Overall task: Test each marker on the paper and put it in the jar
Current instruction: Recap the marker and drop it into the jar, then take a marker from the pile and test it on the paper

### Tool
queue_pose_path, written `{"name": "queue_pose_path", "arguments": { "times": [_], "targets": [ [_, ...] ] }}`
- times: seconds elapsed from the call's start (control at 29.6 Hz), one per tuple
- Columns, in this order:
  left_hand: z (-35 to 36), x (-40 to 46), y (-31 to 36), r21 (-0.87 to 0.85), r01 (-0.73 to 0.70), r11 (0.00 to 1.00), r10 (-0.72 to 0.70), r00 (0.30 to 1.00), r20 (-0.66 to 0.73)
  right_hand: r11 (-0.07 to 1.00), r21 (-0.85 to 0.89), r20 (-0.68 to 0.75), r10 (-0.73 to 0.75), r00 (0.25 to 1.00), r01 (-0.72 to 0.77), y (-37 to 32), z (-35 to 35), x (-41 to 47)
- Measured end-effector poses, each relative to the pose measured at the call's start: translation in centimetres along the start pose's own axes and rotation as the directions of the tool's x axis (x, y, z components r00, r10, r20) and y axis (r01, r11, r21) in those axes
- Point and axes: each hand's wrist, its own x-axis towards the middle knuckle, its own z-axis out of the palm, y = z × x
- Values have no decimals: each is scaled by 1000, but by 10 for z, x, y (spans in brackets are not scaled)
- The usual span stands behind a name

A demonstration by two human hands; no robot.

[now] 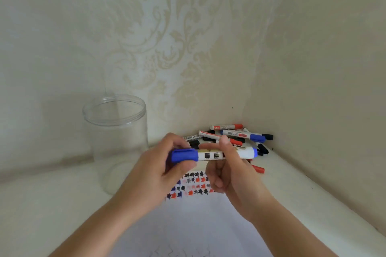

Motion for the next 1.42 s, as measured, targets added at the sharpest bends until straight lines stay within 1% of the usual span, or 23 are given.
{"name": "queue_pose_path", "arguments": {
  "times": [0.07, 0.1, 0.17, 0.24, 0.27, 0.3, 0.34, 0.4, 0.51, 0.61, 0.71, 0.84, 0.91, 0.94, 1.01, 1.08, 1.15, 1.21, 1.28, 1.32, 1.35, 1.38, 1.42],
  "targets": [
    [-25, -1, 10, -149, -50, 988, 16, 975, -221, 996, -78, 119, -25, 993, 35, -9, 4, 5],
    [-39, 0, 16, -161, -114, 980, 53, 938, -343, 993, -103, 140, -37, 990, 51, -12, 6, 9],
    [-69, 5, 22, -85, -218, 972, 140, 834, -534, 992, -123, 88, -11, 996, 22, -11, 6, 18],
    [-99, 12, 26, 13, -257, 966, 207, 746, -633, 991, -131, -7, 40, 999, -41, -4, 4, 28],
    [-111, 15, 28, 61, -267, 962, 240, 717, -655, 989, -128, -45, 65, 997, -70, 0, 4, 33],
    [-121, 18, 29, 121, -262, 957, 275, 706, -653, 988, -121, -72, 84, 994, -93, 3, 5, 37],
    [-127, 22, 29, 191, -240, 952, 307, 720, -623, 987, -118, -94, 98, 991, -109, 6, 6, 41],
    [-129, 29, 28, 347, -146, 926, 320, 793, -519, 984, -121, -137, 111, 984, -128, 10, 9, 51],
    [-120, 37, 11, 544, 18, 839, 221, 902, -371, 976, -164, -204, 106, 973, -141, 16, 12, 65],
    [-112, 38, -8, 573, 122, 810, 68, 952, -299, 962, -233, -261, 81, 962, -144, 21, 11, 74],
    [-110, 38, -14, 563, 114, 819, 71, 952, -297, 940, -304, -306, 58, 950, -155, 25, 6, 82],
    [-111, 36, -18, 574, 65, 816, 87, 968, -233, 887, -426, -343, 26, 939, -180, 29, 2, 89],
    [-110, 32, -19, 584, 42, 810, 153, 948, -280, 791, -594, -316, -60, 947, -149, 31, 2, 93],
    [-108, 30, -19, 590, 11, 807, 217, 925, -313, 700, -706, -265, -122, 957, -106, 32, 4, 95],
    [-101, 22, -14, 596, -88, 798, 360, 862, -355, 446, -895, -90, -233, 968, 25, 36, 11, 100],
    [-89, 10, -12, 607, -206, 768, 474, 819, -322, 144, -979, 111, -237, 965, 148, 43, 18, 109],
    [-76, -1, -17, 558, -298, 774, 498, 831, -247, -139, -967, 233, -142, 962, 214, 46, 24, 118],
    [-65, -7, -29, 465, -311, 829, 419, 896, -147, -311, -917, 293, -101, 951, 250, 44, 30, 125],
    [-55, -10, -40, 396, -271, 877, 308, 951, -31, -421, -864, 345, -91, 934, 278, 42, 32, 128],
    [-51, -11, -44, 388, -257, 885, 271, 962, 21, -440, -852, 356, -87, 930, 285, 43, 32, 129],
    [-47, -12, -47, 395, -257, 882, 251, 966, 69, -420, -863, 352, -100, 931, 281, 42, 30, 128],
    [-43, -13, -48, 407, -273, 872, 248, 962, 115, -348, -902, 322, -146, 936, 256, 40, 26, 125],
    [-40, -14, -49, 413, -292, 863, 250, 956, 153, -206, -955, 260, -228, 938, 214, 36, 23, 121]
  ]
}}
